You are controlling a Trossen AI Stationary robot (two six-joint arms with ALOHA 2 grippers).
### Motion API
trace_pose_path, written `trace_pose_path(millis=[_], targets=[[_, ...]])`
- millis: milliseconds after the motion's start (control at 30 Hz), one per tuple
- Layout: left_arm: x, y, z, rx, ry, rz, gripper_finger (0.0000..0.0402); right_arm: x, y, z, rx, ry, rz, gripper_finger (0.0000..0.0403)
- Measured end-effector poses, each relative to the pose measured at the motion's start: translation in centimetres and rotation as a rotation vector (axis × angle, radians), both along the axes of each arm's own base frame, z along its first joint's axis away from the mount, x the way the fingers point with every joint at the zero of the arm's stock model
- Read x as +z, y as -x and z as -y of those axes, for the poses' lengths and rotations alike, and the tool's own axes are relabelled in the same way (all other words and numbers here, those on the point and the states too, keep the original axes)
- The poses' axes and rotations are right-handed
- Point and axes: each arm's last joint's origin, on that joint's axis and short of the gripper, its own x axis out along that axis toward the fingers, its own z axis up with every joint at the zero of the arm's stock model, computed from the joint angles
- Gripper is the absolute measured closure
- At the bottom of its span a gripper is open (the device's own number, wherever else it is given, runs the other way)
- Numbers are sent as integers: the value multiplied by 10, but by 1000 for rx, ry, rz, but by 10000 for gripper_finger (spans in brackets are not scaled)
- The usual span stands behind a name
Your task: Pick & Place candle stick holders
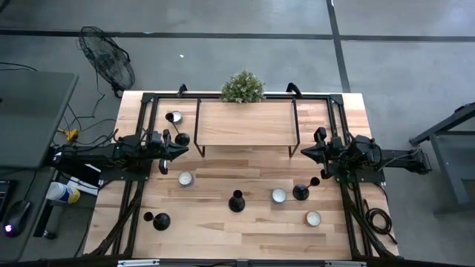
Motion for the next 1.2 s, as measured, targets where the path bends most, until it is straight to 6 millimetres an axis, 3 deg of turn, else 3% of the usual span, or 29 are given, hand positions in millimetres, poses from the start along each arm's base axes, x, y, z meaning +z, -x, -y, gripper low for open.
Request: trace_pose_path(millis=[1200], targets=[[0,0,0,1,0,-1,400,0,0,0,6,-30,3,402]])
